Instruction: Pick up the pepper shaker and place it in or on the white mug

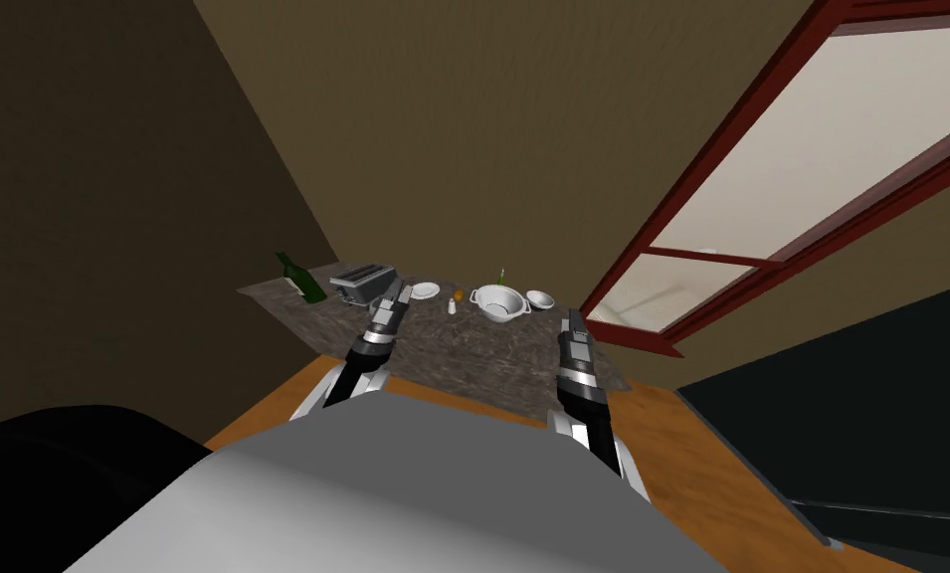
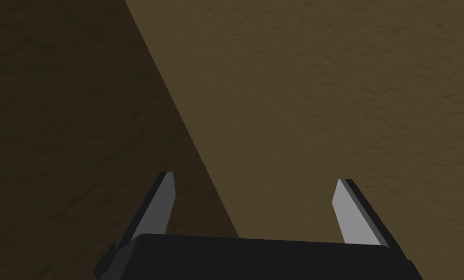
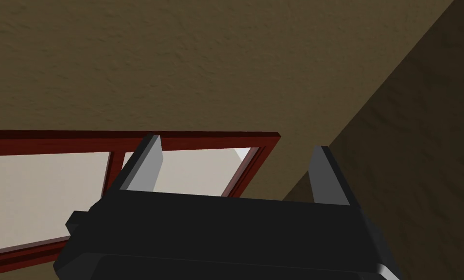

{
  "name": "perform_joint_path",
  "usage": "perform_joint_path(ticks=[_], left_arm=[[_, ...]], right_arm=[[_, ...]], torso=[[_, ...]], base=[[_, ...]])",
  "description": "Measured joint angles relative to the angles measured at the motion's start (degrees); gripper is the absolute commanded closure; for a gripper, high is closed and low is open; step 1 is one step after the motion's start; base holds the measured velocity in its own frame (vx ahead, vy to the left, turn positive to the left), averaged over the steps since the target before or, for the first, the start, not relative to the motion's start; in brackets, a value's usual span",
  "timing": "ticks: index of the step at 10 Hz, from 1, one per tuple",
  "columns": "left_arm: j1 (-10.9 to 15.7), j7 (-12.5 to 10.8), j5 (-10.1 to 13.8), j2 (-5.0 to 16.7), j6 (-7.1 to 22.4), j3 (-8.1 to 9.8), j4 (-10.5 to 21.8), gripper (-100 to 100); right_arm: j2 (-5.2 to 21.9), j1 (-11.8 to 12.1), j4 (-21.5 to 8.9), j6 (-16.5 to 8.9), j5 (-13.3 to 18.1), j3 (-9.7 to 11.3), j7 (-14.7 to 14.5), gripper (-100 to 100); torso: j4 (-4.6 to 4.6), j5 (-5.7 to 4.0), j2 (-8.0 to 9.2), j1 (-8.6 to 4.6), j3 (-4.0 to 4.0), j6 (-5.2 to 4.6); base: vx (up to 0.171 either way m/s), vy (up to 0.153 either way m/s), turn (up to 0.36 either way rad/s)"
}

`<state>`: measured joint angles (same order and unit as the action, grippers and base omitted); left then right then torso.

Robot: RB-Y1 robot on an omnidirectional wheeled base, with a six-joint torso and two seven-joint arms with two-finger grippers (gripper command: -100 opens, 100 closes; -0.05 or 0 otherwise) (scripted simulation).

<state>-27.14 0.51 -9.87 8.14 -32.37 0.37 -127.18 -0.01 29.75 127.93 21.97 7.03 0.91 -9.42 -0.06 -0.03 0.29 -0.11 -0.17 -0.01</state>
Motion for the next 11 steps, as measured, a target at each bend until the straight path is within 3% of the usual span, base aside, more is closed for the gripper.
perform_joint_path(ticks=[4, 11], left_arm=[[1.2, 3.5, -5.4, 1.9, 4.0, 2.01, 4.8, -100], [3.5, 10.6, -14.4, 3.1, 10.7, 4.68, 14.5, -100]], right_arm=[[0.0, 0.0, 0.0, 0.0, 0.0, 0.0, 0.0, 0], [0.0, 0.0, 0.0, 0.0, 0.0, 0.0, 0.0, 0]], torso=[[-0.01, -0.01, 0.02, -0.04, -0.02, 0.00], [0.03, 0.00, -0.16, 0.03, 0.08, 0.01]], base=[[-0.083, -0.045, -0.140], [-0.052, -0.045, -0.151]])
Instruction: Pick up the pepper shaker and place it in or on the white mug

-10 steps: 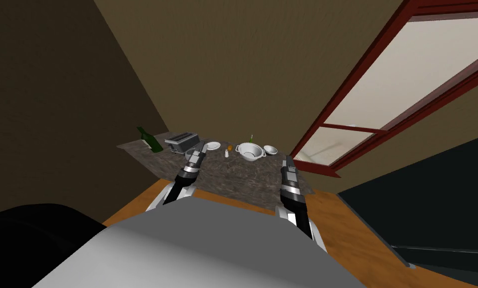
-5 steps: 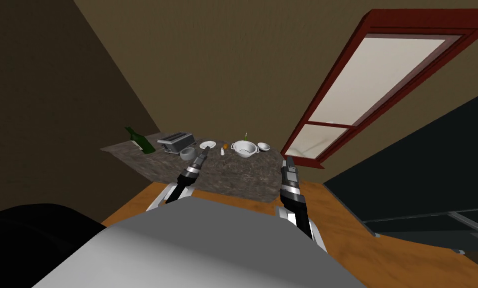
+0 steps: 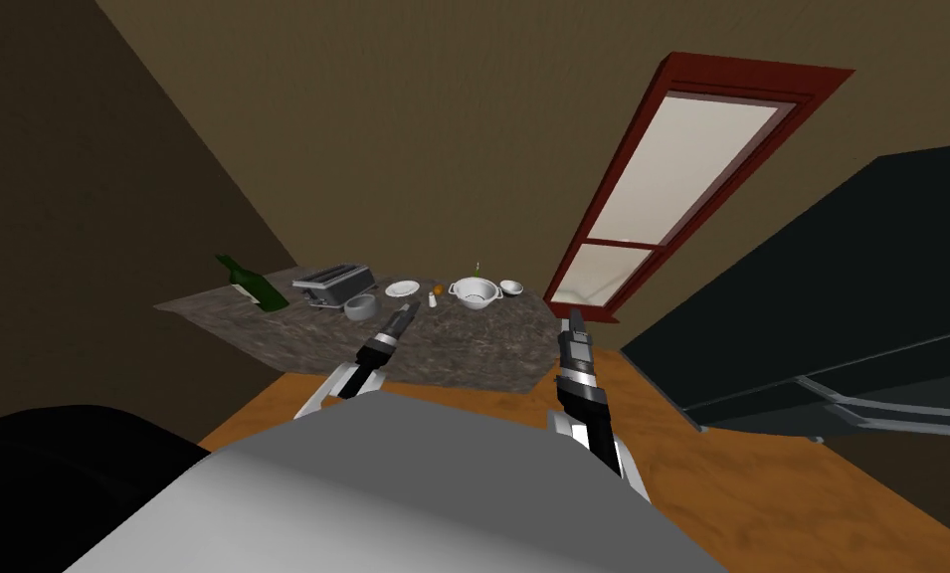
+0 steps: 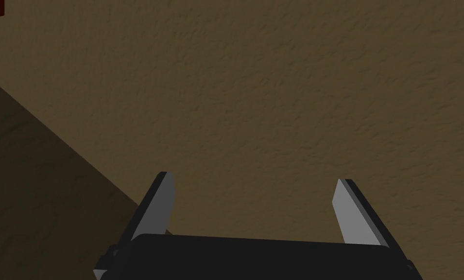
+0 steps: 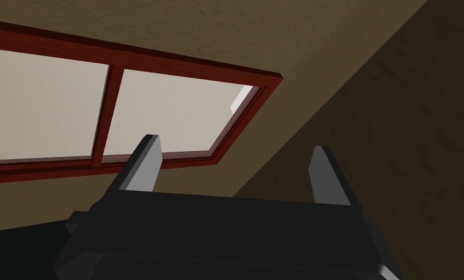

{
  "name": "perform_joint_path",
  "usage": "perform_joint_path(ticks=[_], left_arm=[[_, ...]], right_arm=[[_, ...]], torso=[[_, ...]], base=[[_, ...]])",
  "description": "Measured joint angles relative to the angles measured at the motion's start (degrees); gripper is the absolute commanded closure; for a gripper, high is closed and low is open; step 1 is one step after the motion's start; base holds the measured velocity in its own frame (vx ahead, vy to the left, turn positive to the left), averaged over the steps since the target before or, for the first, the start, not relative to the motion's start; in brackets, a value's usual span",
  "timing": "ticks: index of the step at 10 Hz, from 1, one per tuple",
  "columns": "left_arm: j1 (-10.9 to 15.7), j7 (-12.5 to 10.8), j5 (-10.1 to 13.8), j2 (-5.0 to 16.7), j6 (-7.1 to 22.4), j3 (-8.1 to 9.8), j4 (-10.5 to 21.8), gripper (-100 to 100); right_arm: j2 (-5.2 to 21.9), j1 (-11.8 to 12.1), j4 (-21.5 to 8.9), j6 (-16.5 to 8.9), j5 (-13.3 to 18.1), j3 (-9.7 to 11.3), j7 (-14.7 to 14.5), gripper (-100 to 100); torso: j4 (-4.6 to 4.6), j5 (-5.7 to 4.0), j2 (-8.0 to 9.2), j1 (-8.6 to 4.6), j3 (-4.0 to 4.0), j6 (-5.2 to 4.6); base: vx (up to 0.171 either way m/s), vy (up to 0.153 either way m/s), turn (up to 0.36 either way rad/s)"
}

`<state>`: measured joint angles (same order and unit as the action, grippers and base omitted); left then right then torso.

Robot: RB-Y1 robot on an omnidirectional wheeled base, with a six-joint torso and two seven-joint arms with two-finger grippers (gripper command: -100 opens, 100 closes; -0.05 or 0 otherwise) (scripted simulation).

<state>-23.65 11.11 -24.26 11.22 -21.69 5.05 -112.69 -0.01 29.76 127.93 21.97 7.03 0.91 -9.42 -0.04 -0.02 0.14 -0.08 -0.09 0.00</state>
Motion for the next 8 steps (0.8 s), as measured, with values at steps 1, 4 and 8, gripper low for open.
perform_joint_path(ticks=[1, 4, 8], left_arm=[[0.2, 0.8, -0.6, 0.7, 0.1, 0.82, 1.9, -100], [1.9, 2.5, -2.3, 2.3, 2.6, 1.45, 5.5, -100], [3.3, 4.5, -3.4, 5.4, 4.5, 2.84, 10.9, -100]], right_arm=[[0.0, 0.0, 0.0, 0.0, 0.0, 0.0, 0.0, 0], [0.0, 0.0, 0.0, 0.0, 0.0, 0.0, 0.0, 0], [0.0, 0.0, 0.0, 0.0, 0.0, 0.0, 0.0, 0]], torso=[[0.00, 0.01, -0.01, 0.05, 0.01, 0.01], [0.02, 0.03, -0.10, 0.14, 0.06, 0.02], [0.03, 0.04, -0.16, 0.18, 0.09, 0.02]], base=[[-0.018, -0.024, -0.131], [0.000, -0.007, -0.119], [0.011, 0.001, -0.106]])
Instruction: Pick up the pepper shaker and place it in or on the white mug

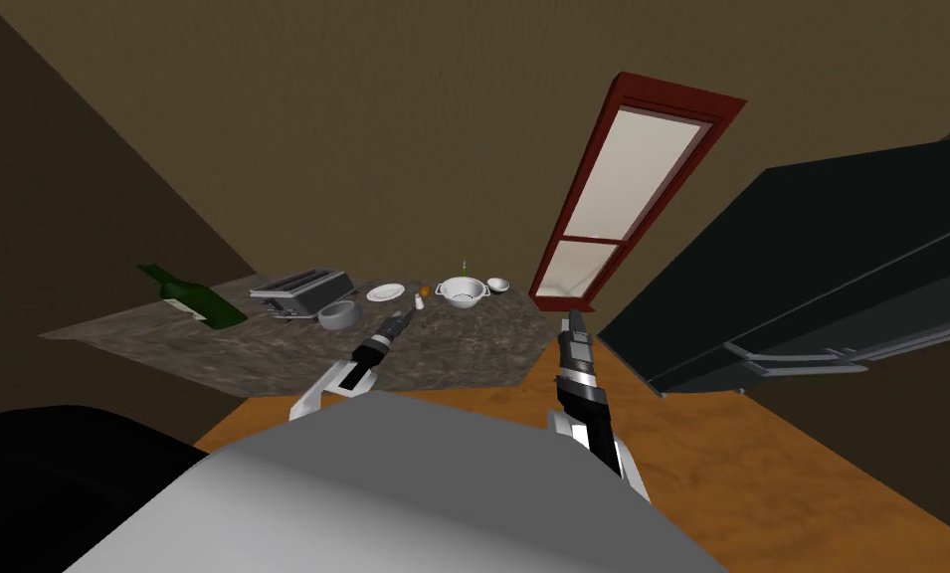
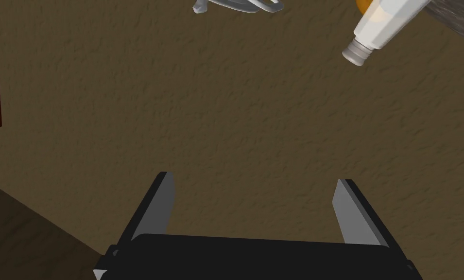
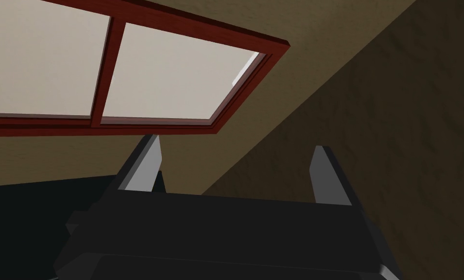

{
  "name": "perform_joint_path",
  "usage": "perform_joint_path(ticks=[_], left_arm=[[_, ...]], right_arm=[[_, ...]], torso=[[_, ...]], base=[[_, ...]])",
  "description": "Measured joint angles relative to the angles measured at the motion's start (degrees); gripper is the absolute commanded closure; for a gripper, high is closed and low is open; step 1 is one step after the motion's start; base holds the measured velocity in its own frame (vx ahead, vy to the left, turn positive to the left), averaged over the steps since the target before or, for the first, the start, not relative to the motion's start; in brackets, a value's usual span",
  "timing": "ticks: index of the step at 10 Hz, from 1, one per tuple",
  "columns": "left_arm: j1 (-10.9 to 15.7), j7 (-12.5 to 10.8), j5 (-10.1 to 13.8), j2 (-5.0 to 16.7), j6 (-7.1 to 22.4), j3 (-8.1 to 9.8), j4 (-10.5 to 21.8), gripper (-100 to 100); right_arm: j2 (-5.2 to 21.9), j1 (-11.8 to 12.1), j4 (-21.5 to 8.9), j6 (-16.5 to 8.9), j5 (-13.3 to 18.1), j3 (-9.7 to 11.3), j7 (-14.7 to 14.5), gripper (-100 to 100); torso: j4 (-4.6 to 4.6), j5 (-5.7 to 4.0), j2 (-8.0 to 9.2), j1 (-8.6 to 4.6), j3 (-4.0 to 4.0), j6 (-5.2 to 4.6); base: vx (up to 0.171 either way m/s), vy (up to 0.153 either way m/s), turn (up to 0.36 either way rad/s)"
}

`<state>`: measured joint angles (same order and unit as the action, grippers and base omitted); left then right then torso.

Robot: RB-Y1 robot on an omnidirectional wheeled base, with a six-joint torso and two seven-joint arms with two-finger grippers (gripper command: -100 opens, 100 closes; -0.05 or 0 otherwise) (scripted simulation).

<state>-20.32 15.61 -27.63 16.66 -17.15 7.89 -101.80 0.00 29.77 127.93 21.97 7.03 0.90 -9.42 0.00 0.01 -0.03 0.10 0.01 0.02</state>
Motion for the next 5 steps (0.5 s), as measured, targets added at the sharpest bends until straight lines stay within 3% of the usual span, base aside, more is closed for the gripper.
perform_joint_path(ticks=[4, 5], left_arm=[[2.9, 2.0, -0.5, 3.3, 1.6, 1.11, 6.8, -100], [3.1, 2.7, -0.7, 4.2, 2.2, 1.39, 8.5, -100]], right_arm=[[0.0, 0.0, 0.0, 0.0, 0.0, 0.0, 0.0, 0], [0.0, 0.0, 0.0, 0.0, 0.0, 0.0, 0.0, 0]], torso=[[0.02, 0.01, -0.09, 0.06, 0.05, -0.02], [0.03, 0.01, -0.12, 0.05, 0.07, 0.01]], base=[[0.031, 0.009, -0.191], [0.031, 0.013, -0.045]])
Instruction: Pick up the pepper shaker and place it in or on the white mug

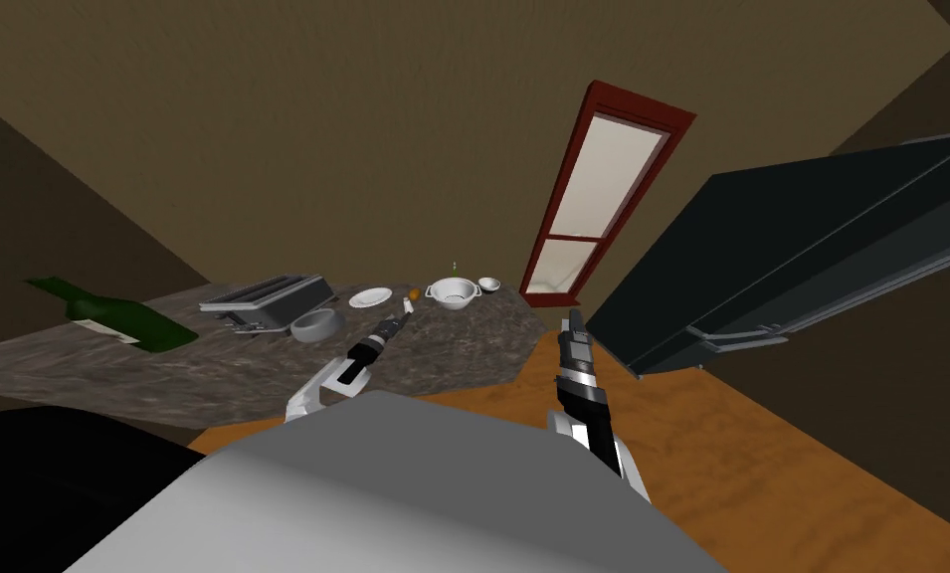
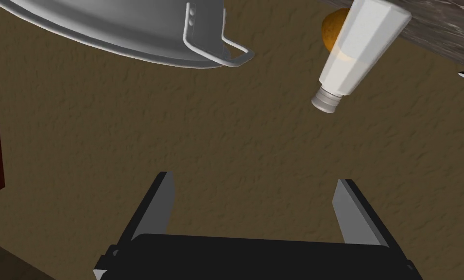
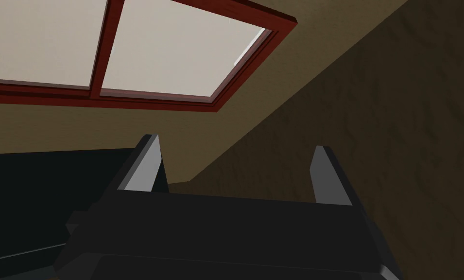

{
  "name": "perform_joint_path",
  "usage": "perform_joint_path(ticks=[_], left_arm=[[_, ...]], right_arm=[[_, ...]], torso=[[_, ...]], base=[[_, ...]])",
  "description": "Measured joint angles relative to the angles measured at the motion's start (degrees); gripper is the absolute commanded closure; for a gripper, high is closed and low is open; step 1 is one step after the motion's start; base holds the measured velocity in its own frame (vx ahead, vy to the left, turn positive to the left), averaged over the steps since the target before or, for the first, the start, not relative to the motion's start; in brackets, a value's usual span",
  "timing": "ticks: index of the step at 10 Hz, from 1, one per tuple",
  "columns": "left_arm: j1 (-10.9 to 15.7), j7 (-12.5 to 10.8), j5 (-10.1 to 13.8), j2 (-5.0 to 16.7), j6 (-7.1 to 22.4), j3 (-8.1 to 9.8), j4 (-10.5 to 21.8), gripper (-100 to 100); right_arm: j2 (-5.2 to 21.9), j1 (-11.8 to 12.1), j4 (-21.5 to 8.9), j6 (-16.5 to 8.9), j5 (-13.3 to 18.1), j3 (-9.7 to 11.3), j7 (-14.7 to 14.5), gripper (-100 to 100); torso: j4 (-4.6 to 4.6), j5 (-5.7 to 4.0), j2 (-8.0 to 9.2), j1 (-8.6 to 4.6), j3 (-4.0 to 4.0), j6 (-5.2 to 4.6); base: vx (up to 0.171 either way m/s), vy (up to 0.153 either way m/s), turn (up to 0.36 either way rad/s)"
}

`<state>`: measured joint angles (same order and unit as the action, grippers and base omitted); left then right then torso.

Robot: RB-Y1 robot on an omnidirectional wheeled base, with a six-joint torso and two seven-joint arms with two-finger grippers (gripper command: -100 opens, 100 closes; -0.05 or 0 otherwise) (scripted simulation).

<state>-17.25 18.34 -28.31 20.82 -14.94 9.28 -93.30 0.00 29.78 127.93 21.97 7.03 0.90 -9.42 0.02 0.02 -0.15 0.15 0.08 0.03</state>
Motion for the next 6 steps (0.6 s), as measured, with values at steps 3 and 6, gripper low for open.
perform_joint_path(ticks=[3, 6], left_arm=[[1.4, 1.2, -0.1, 2.4, 1.4, 0.58, 4.6, -100], [2.5, 2.1, 0.0, 5.1, 2.5, 1.23, 8.5, -100]], right_arm=[[0.0, 0.0, 0.0, 0.0, 0.0, 0.0, 0.0, 0], [0.0, 0.0, 0.0, 0.0, 0.0, 0.0, 0.0, 0]], torso=[[-0.01, -0.01, 0.05, -0.02, -0.03, 0.00], [-0.01, -0.01, 0.03, -0.03, -0.02, 0.00]], base=[[0.032, 0.015, -0.170], [0.034, 0.012, -0.123]])
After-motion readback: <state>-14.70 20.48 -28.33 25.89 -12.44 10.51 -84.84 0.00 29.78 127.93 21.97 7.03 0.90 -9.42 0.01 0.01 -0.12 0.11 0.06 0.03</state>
